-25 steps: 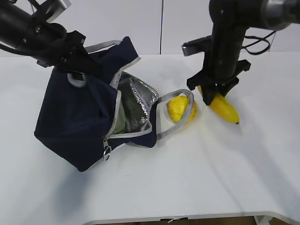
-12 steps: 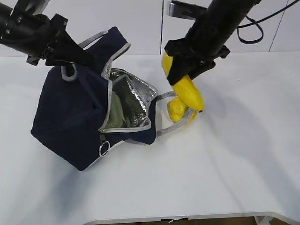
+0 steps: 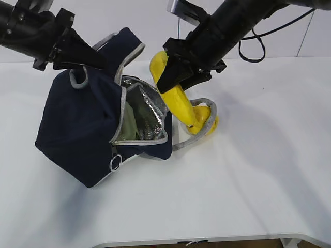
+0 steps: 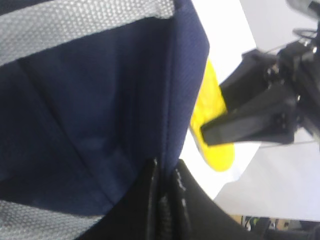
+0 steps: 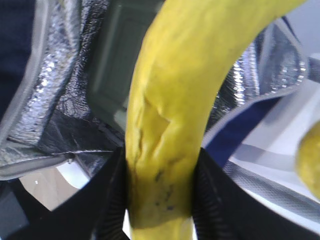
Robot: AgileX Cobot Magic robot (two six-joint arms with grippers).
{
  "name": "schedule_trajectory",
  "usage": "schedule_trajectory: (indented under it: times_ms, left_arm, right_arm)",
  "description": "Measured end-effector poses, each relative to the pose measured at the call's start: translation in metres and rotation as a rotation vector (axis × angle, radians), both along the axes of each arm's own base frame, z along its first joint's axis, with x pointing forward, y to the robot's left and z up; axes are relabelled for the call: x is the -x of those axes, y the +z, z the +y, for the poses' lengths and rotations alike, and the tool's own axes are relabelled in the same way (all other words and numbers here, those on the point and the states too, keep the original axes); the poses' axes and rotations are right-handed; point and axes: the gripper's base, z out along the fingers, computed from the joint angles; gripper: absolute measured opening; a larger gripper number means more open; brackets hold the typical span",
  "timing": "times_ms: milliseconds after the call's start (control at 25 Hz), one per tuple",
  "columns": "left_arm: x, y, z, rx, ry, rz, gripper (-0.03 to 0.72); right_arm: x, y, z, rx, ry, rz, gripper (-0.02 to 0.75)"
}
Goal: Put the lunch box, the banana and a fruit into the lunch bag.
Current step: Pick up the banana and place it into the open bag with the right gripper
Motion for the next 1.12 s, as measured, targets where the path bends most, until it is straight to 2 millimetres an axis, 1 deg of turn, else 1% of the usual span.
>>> schedule_trajectory:
  times_ms: [240,440,560,640,800,880,1040,1120]
  left_arm:
    - [-0.003,0.003,-0.001,0.043,0.039,-0.006,-0.001]
    - [-0.004,0.005,-0.002,0.066,0.047,-0.004,-0.001]
    - [-0.004,0.005,-0.002,0.067,0.045,-0.009,-0.001]
    - [-0.004,0.005,-0.002,0.067,0.045,-0.009,-0.001]
    - [-0.004,0.005,-0.002,0.066,0.046,-0.012,-0.001]
    - [-0.004,0.005,-0.002,0.069,0.049,-0.012,-0.001]
    - [-0.004,0.006,-0.002,0.074,0.047,-0.01,-0.001]
    - [-0.003,0.006,-0.002,0.077,0.038,-0.006,-0.001]
  right_arm:
    - [0.002,-0.005,0.011,-0.031,0.025,0.017,0.3]
    - [-0.003,-0.019,0.018,-0.086,0.022,0.068,0.3]
    - [-0.003,-0.019,0.023,-0.132,0.027,0.075,0.299]
    - [0.0,-0.017,0.03,-0.157,0.04,0.076,0.299]
    - [0.01,-0.017,0.05,-0.167,0.103,0.062,0.299]
    - [0.012,-0.023,0.058,-0.165,0.124,0.071,0.299]
    - [0.003,-0.038,0.065,-0.159,0.133,0.079,0.299]
    - [-0.002,-0.036,0.067,-0.163,0.137,0.055,0.299]
